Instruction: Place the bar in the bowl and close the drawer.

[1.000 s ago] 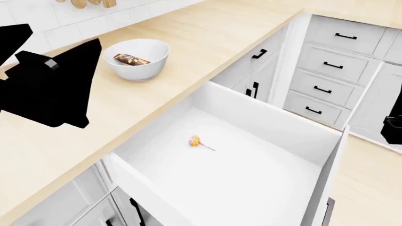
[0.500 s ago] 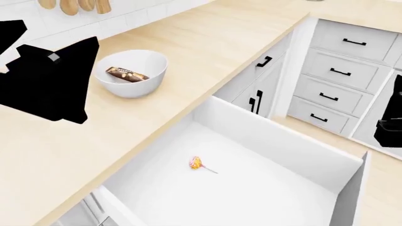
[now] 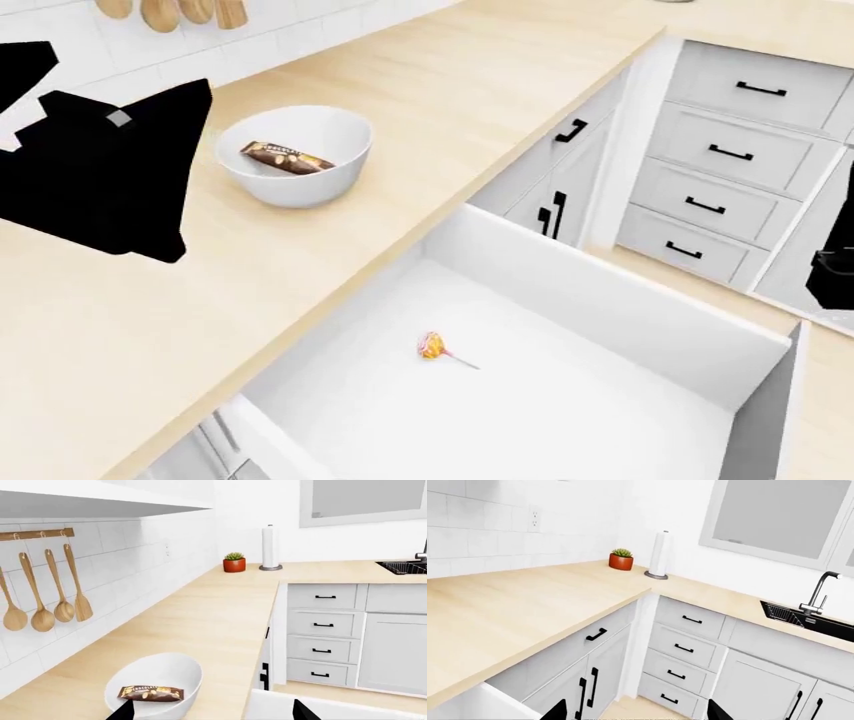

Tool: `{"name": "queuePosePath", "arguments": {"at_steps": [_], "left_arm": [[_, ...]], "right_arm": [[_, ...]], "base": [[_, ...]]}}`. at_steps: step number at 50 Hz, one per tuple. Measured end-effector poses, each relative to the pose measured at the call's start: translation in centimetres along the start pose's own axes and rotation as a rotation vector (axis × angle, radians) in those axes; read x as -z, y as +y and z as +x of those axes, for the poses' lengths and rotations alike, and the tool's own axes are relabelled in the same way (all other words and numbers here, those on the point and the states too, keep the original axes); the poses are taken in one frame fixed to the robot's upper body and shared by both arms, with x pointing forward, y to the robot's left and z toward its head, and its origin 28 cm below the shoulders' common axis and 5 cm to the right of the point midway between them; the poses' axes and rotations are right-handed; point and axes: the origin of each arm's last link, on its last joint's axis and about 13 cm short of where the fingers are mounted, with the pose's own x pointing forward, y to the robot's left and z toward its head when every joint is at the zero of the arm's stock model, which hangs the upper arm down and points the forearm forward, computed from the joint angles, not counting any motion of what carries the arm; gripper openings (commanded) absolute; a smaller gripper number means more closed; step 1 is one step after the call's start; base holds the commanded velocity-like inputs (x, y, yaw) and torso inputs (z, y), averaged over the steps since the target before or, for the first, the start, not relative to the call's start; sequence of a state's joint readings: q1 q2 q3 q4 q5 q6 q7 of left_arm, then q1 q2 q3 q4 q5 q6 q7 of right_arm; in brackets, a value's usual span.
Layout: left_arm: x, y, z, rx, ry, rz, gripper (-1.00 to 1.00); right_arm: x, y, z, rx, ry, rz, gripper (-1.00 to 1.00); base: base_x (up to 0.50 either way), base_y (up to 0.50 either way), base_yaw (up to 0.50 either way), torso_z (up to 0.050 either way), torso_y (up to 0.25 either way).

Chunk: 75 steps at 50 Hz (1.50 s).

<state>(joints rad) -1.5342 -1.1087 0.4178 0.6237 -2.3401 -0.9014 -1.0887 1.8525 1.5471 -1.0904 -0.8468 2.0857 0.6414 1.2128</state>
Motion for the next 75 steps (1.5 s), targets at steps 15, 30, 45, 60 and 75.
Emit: {"name": "queuePosePath", "arguments": {"at_steps": [15, 30, 45, 60, 75], "left_arm": [[-0.1, -0.1, 0.0, 0.005, 0.003, 0.003, 1.00], [-0.1, -0.2, 0.1, 0.014, 0.007, 0.006, 1.00], [-0.1, -0.4, 0.4, 0.030, 0.021, 0.013, 1.00], [0.0, -0.6, 0.5, 0.038, 0.025, 0.016, 1.00], [-0.1, -0.7, 0.5, 0.042, 0.026, 0.018, 1.00]], "right_arm": [[-0.6, -1.1, 0.3, 0.038, 0.037, 0.023, 1.00], [-1.4, -1.0, 0.9, 0.010, 0.057, -0.037, 1.00], [3.7, -2.4, 1.9, -0.123, 0.170, 0.074, 1.00], [6.3, -7.6, -1.2, 0.098, 0.195, 0.219, 1.00], [8.9, -10.0, -3.3, 0.140, 0.231, 0.292, 1.00]], "base": [[0.00, 0.00, 0.00, 0.000, 0.000], [0.00, 0.00, 0.00, 0.000, 0.000], [0.00, 0.00, 0.00, 0.000, 0.000], [0.00, 0.00, 0.00, 0.000, 0.000], [0.00, 0.00, 0.00, 0.000, 0.000]]}}
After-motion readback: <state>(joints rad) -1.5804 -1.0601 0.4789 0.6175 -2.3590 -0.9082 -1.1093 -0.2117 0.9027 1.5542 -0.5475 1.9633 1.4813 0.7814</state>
